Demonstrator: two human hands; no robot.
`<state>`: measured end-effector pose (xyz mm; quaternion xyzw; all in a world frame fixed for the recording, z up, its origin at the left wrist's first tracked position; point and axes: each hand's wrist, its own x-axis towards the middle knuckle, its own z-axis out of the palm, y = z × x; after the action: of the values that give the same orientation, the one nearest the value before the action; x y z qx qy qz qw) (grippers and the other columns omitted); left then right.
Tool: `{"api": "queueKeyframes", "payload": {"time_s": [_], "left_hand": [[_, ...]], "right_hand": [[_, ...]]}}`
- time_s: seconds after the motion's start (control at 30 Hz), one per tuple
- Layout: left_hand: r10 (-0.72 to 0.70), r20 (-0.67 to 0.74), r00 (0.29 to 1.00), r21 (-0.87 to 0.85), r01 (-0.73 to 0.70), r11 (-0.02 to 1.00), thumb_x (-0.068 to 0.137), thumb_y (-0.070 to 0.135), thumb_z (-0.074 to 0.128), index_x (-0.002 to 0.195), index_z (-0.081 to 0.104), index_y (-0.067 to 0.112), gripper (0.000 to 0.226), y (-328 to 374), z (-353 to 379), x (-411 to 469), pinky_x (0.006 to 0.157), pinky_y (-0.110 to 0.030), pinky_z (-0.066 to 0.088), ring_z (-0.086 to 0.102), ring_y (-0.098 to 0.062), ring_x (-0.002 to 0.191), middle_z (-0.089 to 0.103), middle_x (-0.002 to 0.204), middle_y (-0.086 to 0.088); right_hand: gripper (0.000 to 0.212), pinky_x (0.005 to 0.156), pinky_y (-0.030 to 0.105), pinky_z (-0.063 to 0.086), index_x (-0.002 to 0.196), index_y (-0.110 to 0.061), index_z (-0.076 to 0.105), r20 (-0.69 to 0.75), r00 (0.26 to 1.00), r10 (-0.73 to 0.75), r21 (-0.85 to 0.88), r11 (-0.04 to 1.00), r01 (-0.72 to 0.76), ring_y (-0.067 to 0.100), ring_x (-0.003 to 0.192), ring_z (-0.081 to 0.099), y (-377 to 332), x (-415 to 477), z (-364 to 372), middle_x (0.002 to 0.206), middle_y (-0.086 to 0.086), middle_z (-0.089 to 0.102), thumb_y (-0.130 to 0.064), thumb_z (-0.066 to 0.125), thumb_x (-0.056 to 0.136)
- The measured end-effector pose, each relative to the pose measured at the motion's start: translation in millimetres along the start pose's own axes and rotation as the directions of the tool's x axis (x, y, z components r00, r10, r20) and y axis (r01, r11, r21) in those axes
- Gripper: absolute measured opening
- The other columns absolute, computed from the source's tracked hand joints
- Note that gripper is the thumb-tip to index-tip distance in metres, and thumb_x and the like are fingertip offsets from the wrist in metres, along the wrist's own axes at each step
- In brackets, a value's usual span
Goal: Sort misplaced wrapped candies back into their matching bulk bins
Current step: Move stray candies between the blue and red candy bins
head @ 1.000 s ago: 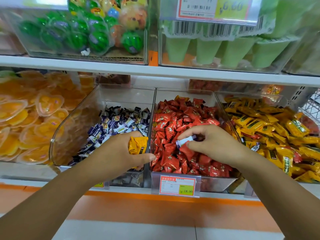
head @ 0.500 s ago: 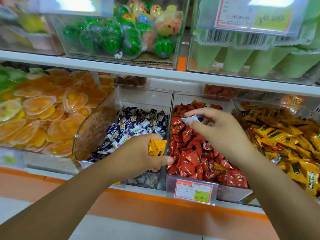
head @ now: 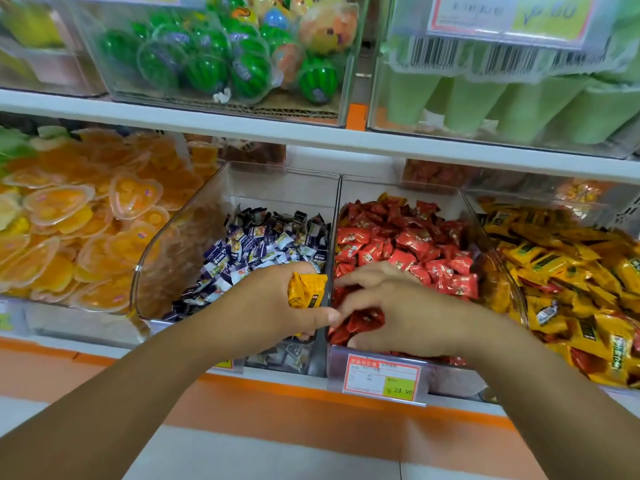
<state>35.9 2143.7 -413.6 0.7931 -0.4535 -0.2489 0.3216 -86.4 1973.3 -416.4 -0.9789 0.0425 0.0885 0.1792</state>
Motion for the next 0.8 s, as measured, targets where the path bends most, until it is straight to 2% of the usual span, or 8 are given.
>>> {"api": "queueKeyframes", "payload": {"time_s": [0.07, 0.13, 0.27, 0.37, 0.47, 0.53, 0.63, 0.8], "left_hand": [[-0.001, -0.001, 1.0, 0.013, 0.001, 1.0, 0.082, 0.048, 0.067, 0.084, 0.054, 0.026, 0.026, 0, 0, 0, 0.068, -0.041, 0.054, 0.063, -0.012, 0.062, 0.069, 0.071, 0.004], [-0.003, -0.015, 1.0, 0.037, 0.004, 0.999, 0.082, 0.049, 0.066, 0.086, 0.052, 0.024, 0.029, 0, 1, -1, 0.073, -0.04, 0.054, 0.065, -0.012, 0.066, 0.069, 0.072, 0.004], [-0.011, -0.023, 1.0, 0.065, 0.013, 0.998, 0.081, 0.051, 0.065, 0.092, 0.048, 0.017, 0.04, 0, 2, -2, 0.076, -0.042, 0.052, 0.066, -0.017, 0.071, 0.069, 0.079, -0.001], [-0.012, -0.01, 1.0, 0.049, 0.013, 0.999, 0.081, 0.051, 0.065, 0.097, 0.056, 0.015, 0.04, 0, 2, -2, 0.077, -0.041, 0.053, 0.066, -0.014, 0.068, 0.068, 0.076, -0.003], [-0.013, -0.01, 1.0, 0.038, 0.013, 0.999, 0.081, 0.05, 0.065, 0.09, 0.048, 0.036, 0.024, 1, 3, -1, 0.075, -0.03, 0.053, 0.066, -0.005, 0.065, 0.07, 0.075, 0.008], [-0.013, -0.021, 1.0, 0.054, 0.014, 0.998, 0.081, 0.05, 0.066, 0.078, 0.042, 0.037, 0.027, 2, 3, -2, 0.074, -0.031, 0.052, 0.064, -0.008, 0.064, 0.07, 0.075, 0.005], [-0.009, -0.044, 0.999, 0.086, 0.013, 0.996, 0.08, 0.05, 0.067, 0.077, 0.052, 0.022, 0.032, 2, 2, -2, 0.075, -0.035, 0.051, 0.061, -0.01, 0.06, 0.067, 0.074, -0.005], [-0.004, -0.037, 0.999, 0.072, 0.007, 0.997, 0.081, 0.049, 0.067, 0.074, 0.049, 0.02, 0.035, 1, 2, -1, 0.073, -0.04, 0.051, 0.061, -0.016, 0.063, 0.066, 0.074, -0.009]], "right_hand": [[0.03, 0.112, 0.037, 0.003, 0.114, -0.048, 0.062, -0.031, 0.999, 0.031, -0.149, 0.988, -0.035, 0.004, 0.136, 0.008, 1, 3, 9, 0.15, -0.022, 0.023, -0.049, 0.064, 0.084], [0.024, 0.109, 0.036, 0.008, 0.111, -0.048, 0.063, -0.116, 0.991, 0.068, -0.237, 0.967, -0.094, 0.008, 0.137, 0.008, 10, 0, 6, 0.151, -0.022, 0.021, -0.048, 0.062, 0.086], [0.012, 0.107, 0.038, 0.017, 0.097, -0.048, 0.067, -0.199, 0.966, 0.166, -0.198, 0.959, -0.205, 0.007, 0.133, 0.016, 28, -16, -10, 0.146, -0.024, 0.028, -0.04, 0.065, 0.087], [0.01, 0.105, 0.037, 0.02, 0.092, -0.048, 0.067, -0.206, 0.953, 0.221, -0.147, 0.956, -0.254, 0.009, 0.13, 0.022, 33, -26, -17, 0.138, -0.022, 0.037, -0.043, 0.068, 0.084], [0.009, 0.104, 0.034, 0.027, 0.089, -0.045, 0.069, -0.325, 0.935, 0.139, -0.075, 0.982, -0.172, 0.009, 0.118, 0.034, 30, -26, -18, 0.119, -0.021, 0.051, -0.042, 0.071, 0.081], [0.009, 0.098, 0.026, 0.032, 0.091, -0.036, 0.073, -0.429, 0.903, 0.021, -0.067, 0.996, -0.055, 0.008, 0.107, 0.041, 21, -18, -15, 0.106, -0.017, 0.062, -0.034, 0.071, 0.083], [0.016, 0.094, 0.021, 0.033, 0.103, -0.026, 0.073, -0.375, 0.922, -0.095, -0.114, 0.992, 0.056, 0.008, 0.105, 0.044, 10, 1, 1, 0.105, -0.013, 0.068, -0.023, 0.065, 0.089], [0.041, 0.095, 0.034, 0.026, 0.134, -0.032, 0.05, -0.241, 0.968, 0.075, -0.329, 0.931, -0.154, 0.014, 0.116, 0.031, 23, 15, 14, 0.13, -0.013, 0.047, -0.038, 0.049, 0.093]]}}
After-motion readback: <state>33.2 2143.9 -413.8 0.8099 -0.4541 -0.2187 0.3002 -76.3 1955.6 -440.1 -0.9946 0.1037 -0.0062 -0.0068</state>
